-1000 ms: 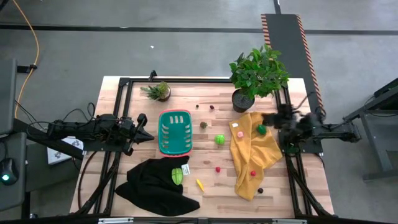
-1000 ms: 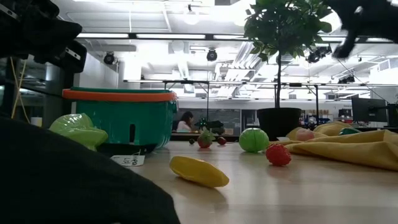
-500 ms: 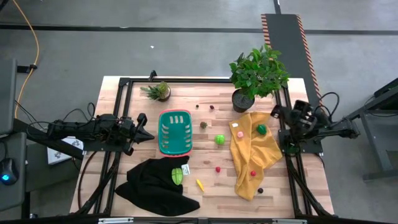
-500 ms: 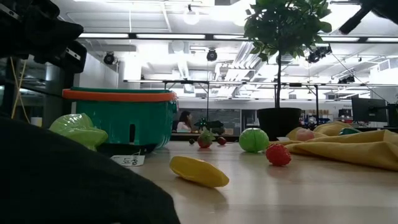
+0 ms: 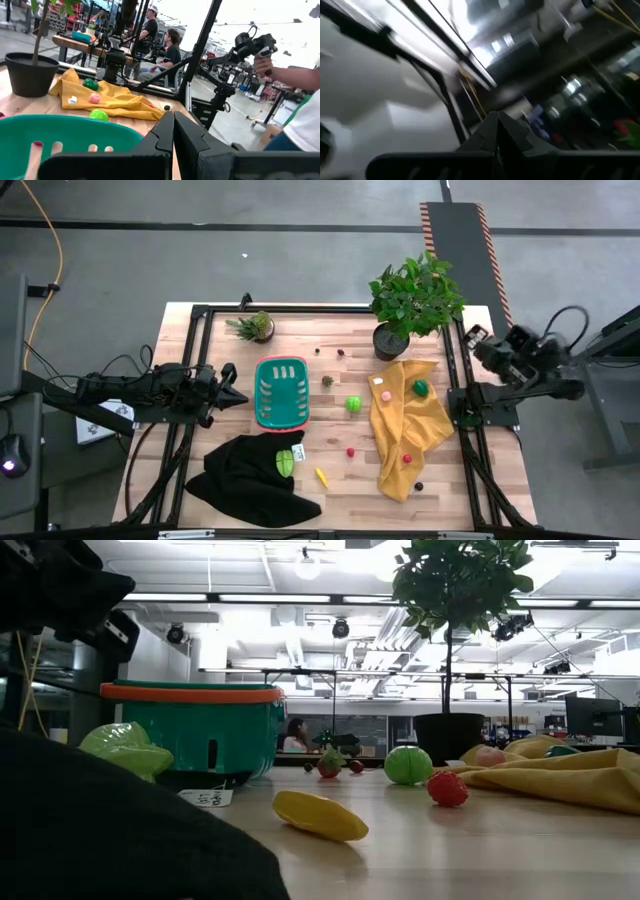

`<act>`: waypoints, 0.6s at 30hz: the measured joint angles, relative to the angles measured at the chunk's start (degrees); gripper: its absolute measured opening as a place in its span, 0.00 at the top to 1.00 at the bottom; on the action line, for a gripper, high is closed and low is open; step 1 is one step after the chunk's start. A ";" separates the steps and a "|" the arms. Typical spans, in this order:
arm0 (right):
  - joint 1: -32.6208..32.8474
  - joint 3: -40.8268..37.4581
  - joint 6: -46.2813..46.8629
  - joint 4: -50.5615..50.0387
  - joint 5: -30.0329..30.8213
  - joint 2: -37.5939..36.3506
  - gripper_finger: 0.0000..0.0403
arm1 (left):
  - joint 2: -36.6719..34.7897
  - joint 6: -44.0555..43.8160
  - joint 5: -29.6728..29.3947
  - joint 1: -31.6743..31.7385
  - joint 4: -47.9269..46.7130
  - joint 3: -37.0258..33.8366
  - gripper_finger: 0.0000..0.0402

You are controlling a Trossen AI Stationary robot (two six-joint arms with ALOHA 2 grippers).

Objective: Pick and placing Produce into tupperware
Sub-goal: Put the bottom red cherry in the green basket

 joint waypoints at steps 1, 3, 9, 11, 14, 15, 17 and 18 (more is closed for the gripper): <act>0.00 3.28 -0.28 -5.04 0.34 1.25 1.00 | 0.02 -0.94 0.01 0.01 -0.09 0.00 1.00; 0.00 10.38 -0.28 -16.06 1.74 4.00 1.00 | 0.02 -3.43 0.02 0.01 -0.17 -0.02 1.00; 0.00 30.28 4.47 -48.68 5.49 13.89 1.00 | 0.01 -9.20 0.04 0.00 -0.19 -0.02 1.00; 0.00 35.78 6.00 -56.29 5.60 17.20 1.00 | 0.02 -13.27 0.04 0.01 -0.14 -0.01 1.00; 0.00 42.66 8.13 -65.68 5.60 21.80 1.00 | 0.02 -22.88 -0.50 -0.01 0.08 0.00 1.00; 0.00 44.66 9.05 -68.71 5.60 23.16 1.00 | 0.02 -26.55 -1.23 -0.01 0.22 -0.02 1.00; 0.00 47.95 10.90 -74.86 5.61 25.76 1.00 | 0.02 -34.04 -1.76 0.01 0.29 -0.01 1.00; 0.00 49.29 11.98 -77.90 5.63 26.95 1.00 | 0.02 -37.07 -1.86 0.01 0.28 -0.01 1.00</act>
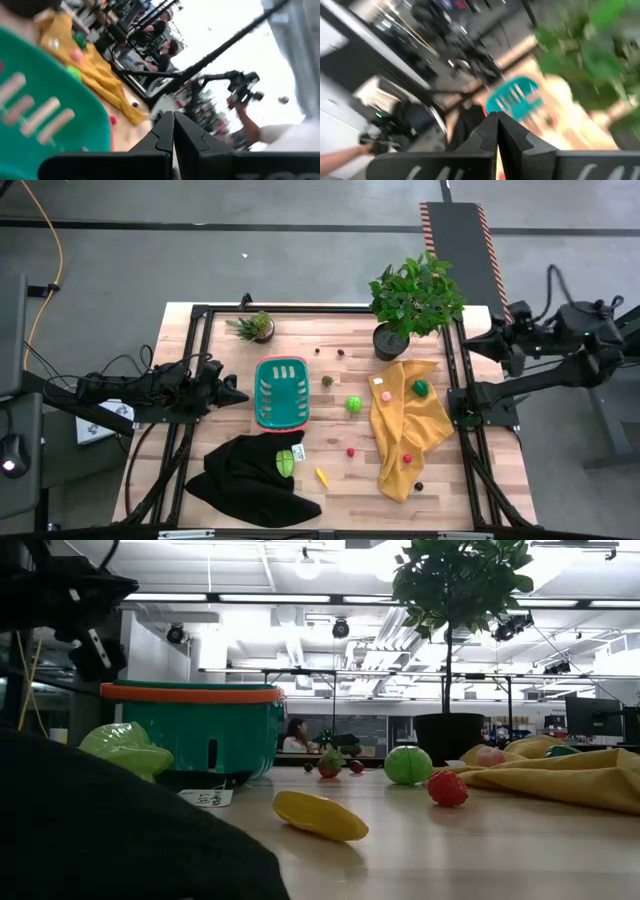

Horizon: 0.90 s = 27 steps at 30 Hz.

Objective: Pick and placing Produce into tupperware
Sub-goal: Put the bottom red cherry in the green basket

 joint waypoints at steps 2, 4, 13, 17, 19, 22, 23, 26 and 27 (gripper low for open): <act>0.00 2.09 2.49 -6.32 -0.02 2.43 1.00 | 0.00 -4.76 -0.04 0.00 0.01 0.01 1.00; 0.00 3.48 4.67 -12.07 -0.45 4.62 1.00 | 0.00 -7.22 -0.11 0.00 -0.01 0.01 1.00; -0.02 1.37 10.01 -21.65 -3.25 10.29 1.00 | -0.02 -7.84 -5.45 0.00 -0.03 0.00 1.00; -0.02 -2.01 12.32 -21.79 -3.35 10.74 1.00 | -0.02 -7.84 -5.64 0.00 -0.80 -0.01 1.00; -0.02 -4.12 12.97 -21.38 -3.66 10.69 1.00 | 0.00 -7.84 -5.64 0.00 -1.59 -0.01 1.00; 0.60 -7.46 12.76 -18.69 -5.95 10.68 1.00 | 0.00 -7.82 -5.64 0.00 -1.90 0.01 1.00; 1.29 -8.50 12.50 -17.59 -6.69 10.69 1.00 | 0.00 -7.82 -5.64 0.00 -2.14 0.01 1.00; 4.20 -11.73 12.69 -13.96 -9.58 11.12 1.00 | 0.00 -7.82 -5.64 0.00 -2.64 0.01 1.00; 5.30 -12.52 13.13 -13.26 -10.30 11.51 1.00 | 0.00 -7.82 -5.64 0.00 -2.75 -0.01 1.00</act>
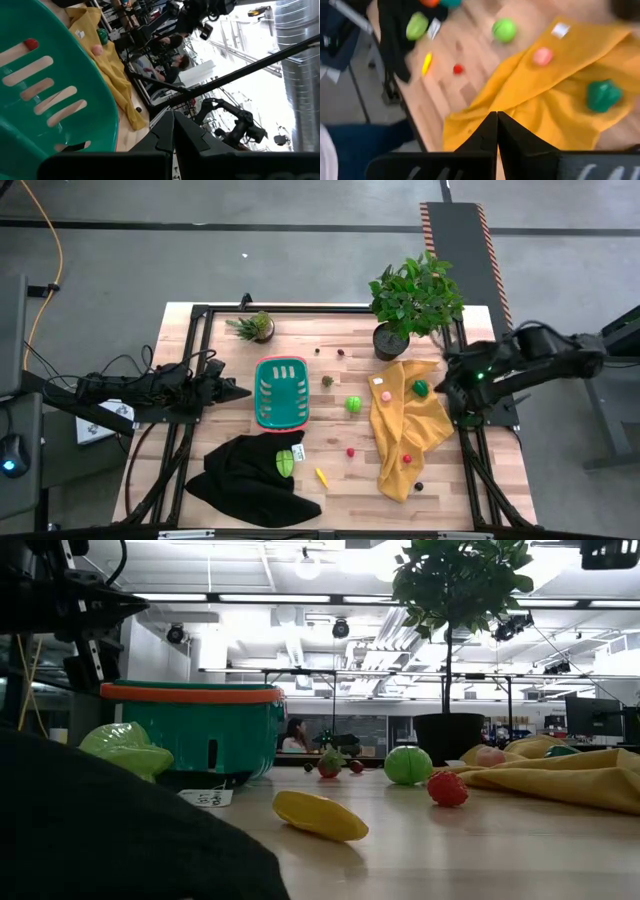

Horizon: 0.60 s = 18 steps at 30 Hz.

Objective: Pick and placing Produce into tupperware
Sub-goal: Put the bottom red cherry in the green basket

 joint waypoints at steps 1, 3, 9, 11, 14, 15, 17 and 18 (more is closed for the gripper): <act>1.23 -0.61 0.72 0.67 -0.45 0.43 1.00 | 0.00 0.00 0.00 0.00 -0.08 0.00 1.00; 4.14 -1.39 2.36 2.27 -0.55 1.52 1.00 | 0.00 0.00 0.00 0.00 -0.15 0.00 1.00; 13.01 -1.64 7.88 5.95 0.19 6.04 1.00 | 0.00 0.03 0.00 0.00 -0.15 0.01 1.00; 15.58 -1.64 10.30 6.14 0.33 7.69 1.00 | 0.00 0.18 0.00 0.00 -0.15 0.00 1.00; 19.48 -1.64 13.68 6.14 0.35 10.71 1.00 | 0.00 1.67 0.00 0.00 -0.15 0.01 1.00; 20.66 -1.64 14.72 6.11 0.35 11.85 1.00 | 0.00 2.11 0.00 0.00 -0.15 0.00 1.00; 22.71 -1.64 16.97 6.02 0.34 14.25 1.00 | 0.00 3.30 0.00 -0.01 -0.15 0.01 1.00; 23.61 -1.64 18.57 6.01 0.33 15.43 1.00 | 0.00 3.77 0.00 0.00 -0.15 0.00 1.00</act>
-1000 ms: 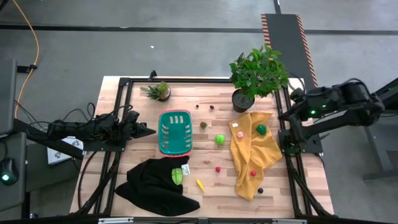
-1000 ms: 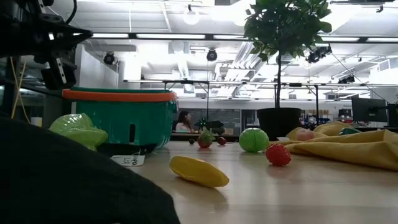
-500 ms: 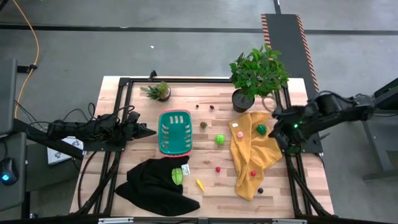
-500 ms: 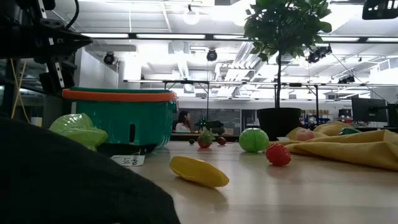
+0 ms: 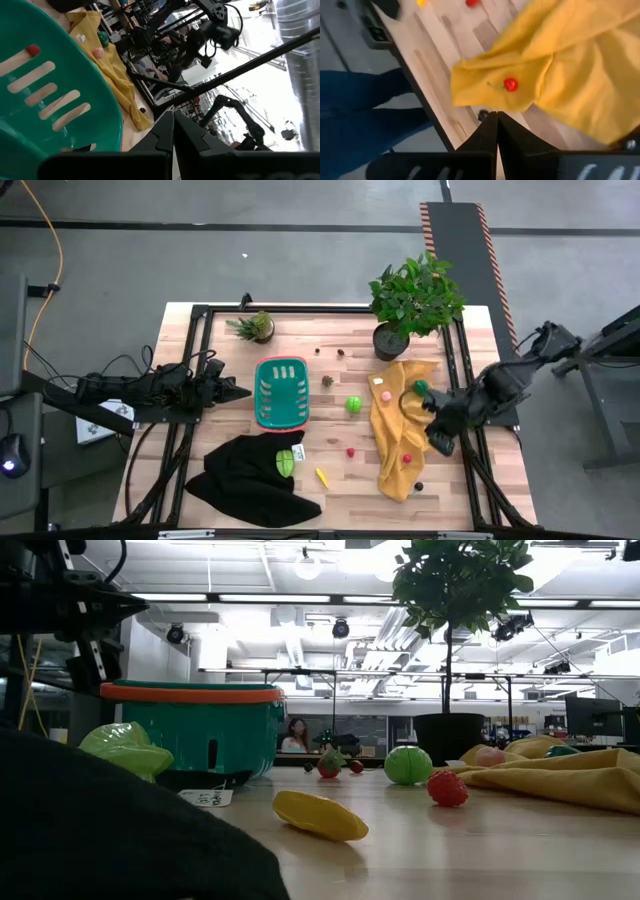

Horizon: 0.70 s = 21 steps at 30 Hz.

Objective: Pick and placing Produce into tupperware
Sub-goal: Put the bottom red cherry in the green basket

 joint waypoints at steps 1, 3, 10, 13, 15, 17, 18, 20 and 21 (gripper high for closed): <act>0.73 0.00 1.85 0.04 -0.03 1.15 1.00 | 0.00 0.53 0.00 0.00 0.00 0.00 1.00; 1.72 0.00 5.21 0.35 -0.43 3.32 1.00 | 0.00 1.27 0.00 0.00 0.00 0.00 1.00; 2.45 0.00 16.18 4.26 -4.30 9.79 1.00 | 0.00 1.33 0.00 -0.01 0.00 0.01 1.00; 2.06 0.00 19.42 6.63 -3.68 12.32 1.00 | 0.00 1.32 0.00 0.00 0.00 0.00 1.00; 2.06 0.00 24.23 7.17 -2.68 13.91 1.00 | 0.00 1.25 0.00 0.00 0.02 0.01 1.00; 2.06 0.00 30.08 7.77 -1.84 15.35 1.00 | 0.00 0.64 0.01 -0.01 0.02 0.01 1.00; 2.06 0.00 32.81 7.59 -1.60 15.99 1.00 | 0.00 0.41 0.01 0.00 0.02 0.01 1.00; 2.36 0.00 38.04 6.66 -0.17 17.21 1.00 | 0.00 -0.07 0.02 0.00 0.02 0.01 1.00; 2.66 0.00 40.68 6.21 0.83 17.86 1.00 | 0.00 -0.35 0.02 -0.01 0.02 0.01 1.00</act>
